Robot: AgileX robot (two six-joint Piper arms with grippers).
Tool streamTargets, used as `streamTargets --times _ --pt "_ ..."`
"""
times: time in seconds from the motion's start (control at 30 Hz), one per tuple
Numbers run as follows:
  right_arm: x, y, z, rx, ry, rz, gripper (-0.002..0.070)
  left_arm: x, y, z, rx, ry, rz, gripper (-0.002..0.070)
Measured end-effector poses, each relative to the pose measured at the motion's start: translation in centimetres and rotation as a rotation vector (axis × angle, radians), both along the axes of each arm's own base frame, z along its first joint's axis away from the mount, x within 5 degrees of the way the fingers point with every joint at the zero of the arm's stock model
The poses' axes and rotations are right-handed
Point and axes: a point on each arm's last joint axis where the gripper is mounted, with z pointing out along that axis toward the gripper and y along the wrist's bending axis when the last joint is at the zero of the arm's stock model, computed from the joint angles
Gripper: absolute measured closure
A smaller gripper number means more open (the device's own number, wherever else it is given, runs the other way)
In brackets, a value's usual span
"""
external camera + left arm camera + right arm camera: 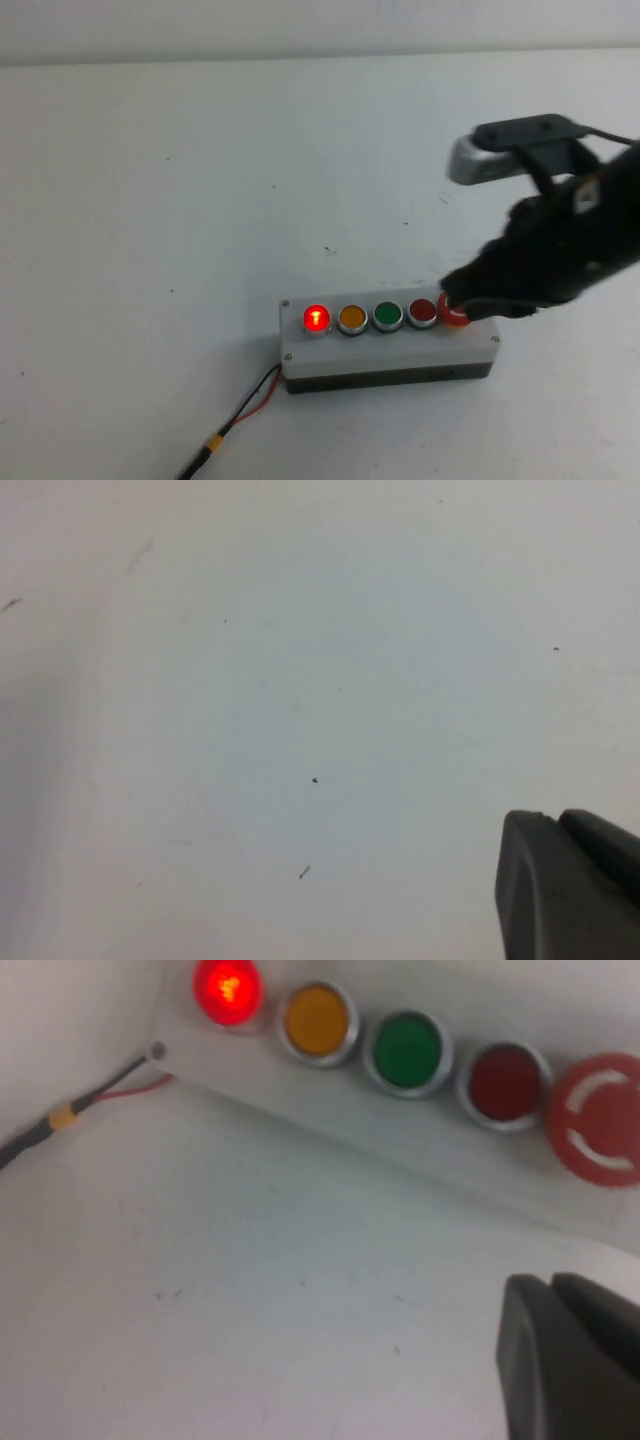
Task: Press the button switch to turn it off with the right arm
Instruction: Press the button to turn off
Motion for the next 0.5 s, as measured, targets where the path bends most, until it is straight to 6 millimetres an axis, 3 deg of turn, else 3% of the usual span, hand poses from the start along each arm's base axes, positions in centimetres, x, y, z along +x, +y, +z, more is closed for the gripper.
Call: streamTargets --times 0.23,0.37,0.5 --pt "2.8 9.2 -1.2 -0.058 0.004 0.193 0.0691 0.0 0.0 0.0 0.0 0.0 0.0 0.0677" --pt "4.2 12.3 -2.4 -0.097 0.026 0.241 0.0691 0.0 0.0 0.0 0.0 0.0 0.0 0.0677" --pt "5.5 13.7 -3.2 -0.125 0.04 0.253 0.0691 0.0 0.0 0.0 0.0 0.0 0.0 0.0677"
